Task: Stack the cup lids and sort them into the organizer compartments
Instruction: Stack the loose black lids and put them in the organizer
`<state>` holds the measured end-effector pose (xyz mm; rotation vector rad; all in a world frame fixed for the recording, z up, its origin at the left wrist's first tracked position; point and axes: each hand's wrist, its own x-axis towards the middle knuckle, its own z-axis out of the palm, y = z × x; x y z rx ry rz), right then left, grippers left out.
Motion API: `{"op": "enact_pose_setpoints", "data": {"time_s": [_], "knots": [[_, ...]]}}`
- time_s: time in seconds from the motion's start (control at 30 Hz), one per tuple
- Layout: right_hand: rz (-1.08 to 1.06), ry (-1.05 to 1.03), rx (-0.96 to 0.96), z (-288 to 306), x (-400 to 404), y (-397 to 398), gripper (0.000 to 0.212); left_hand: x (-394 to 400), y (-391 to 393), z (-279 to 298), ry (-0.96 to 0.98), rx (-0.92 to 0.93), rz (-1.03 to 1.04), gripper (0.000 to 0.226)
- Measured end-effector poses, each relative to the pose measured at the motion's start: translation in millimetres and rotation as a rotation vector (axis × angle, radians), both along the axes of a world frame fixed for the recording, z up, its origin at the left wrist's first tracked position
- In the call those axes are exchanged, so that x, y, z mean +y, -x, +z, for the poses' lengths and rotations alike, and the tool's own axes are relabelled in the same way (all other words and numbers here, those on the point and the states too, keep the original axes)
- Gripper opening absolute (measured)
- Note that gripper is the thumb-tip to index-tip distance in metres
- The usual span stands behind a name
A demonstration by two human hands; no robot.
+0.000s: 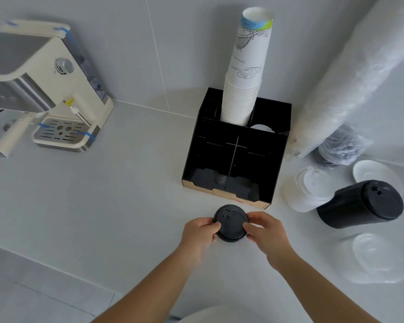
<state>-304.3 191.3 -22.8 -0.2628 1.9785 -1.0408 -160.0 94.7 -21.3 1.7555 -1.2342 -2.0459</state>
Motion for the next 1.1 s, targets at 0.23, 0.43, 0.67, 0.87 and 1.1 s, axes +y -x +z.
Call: {"op": "enact_pose_setpoints", "data": {"time_s": [0.23, 0.43, 0.67, 0.87, 1.1], "knots": [[-0.007, 0.099, 0.075, 30.3, 2.0, 6.4, 0.022, -1.9, 13.1, 26.2, 0.137, 0.034, 0.025, 0.024], [-0.020, 0.098, 0.050, 51.5, -7.5, 21.2, 0.020, -20.3, 37.3, 47.3, 0.252, 0.112, 0.038, 0.017], [-0.069, 0.098, 0.080, 59.8, -31.1, 41.8, 0.011, -32.3, 63.8, 46.9, 0.339, 0.135, -0.054, 0.015], [-0.098, 0.129, -0.101, 59.4, -57.4, 57.0, 0.044, -37.3, 90.9, 46.4, 0.046, 0.180, -0.090, 0.030], [-0.150, 0.030, -0.246, 31.0, -80.7, 73.1, 0.113, -52.8, 115.1, 49.7, -0.180, 0.219, -0.050, 0.078]]}}
